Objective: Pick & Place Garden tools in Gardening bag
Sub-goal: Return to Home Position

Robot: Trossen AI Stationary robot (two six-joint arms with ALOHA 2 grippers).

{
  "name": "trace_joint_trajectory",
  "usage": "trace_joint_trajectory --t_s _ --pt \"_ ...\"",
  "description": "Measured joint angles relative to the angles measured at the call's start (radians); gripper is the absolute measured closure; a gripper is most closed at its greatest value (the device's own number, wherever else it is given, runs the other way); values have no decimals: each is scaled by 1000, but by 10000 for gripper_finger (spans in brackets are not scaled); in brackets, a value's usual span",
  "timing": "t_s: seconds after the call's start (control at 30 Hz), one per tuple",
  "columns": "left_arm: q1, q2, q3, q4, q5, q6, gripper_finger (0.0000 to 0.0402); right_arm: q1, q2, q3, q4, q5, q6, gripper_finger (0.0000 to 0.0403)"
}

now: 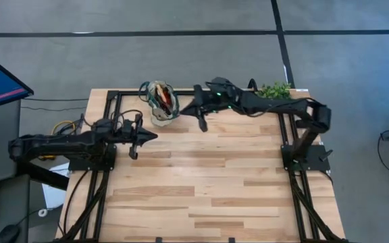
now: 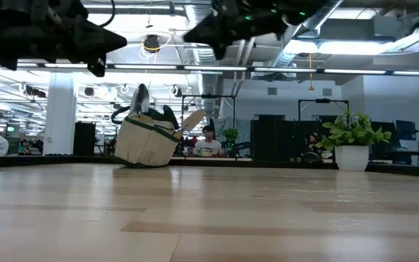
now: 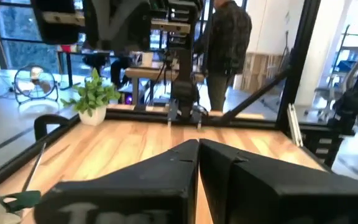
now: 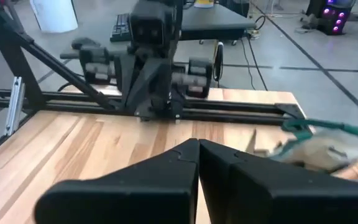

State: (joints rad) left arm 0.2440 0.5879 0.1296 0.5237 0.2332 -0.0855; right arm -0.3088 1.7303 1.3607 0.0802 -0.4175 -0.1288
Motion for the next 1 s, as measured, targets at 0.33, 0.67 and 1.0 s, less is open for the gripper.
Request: trace_joint_trajectory --t_s 0.33,0.67,1.0 --pt "-15 -262 21 -147 -2 64 400 2 -255 -364 270 7 33 402" --pt "-15 -512 21 -435 -113 55 401 4 -461 -529 319 30 59 403" --pt "-15 -587 21 -545 -126 54 401 3 -663 -721 328 151 99 403"
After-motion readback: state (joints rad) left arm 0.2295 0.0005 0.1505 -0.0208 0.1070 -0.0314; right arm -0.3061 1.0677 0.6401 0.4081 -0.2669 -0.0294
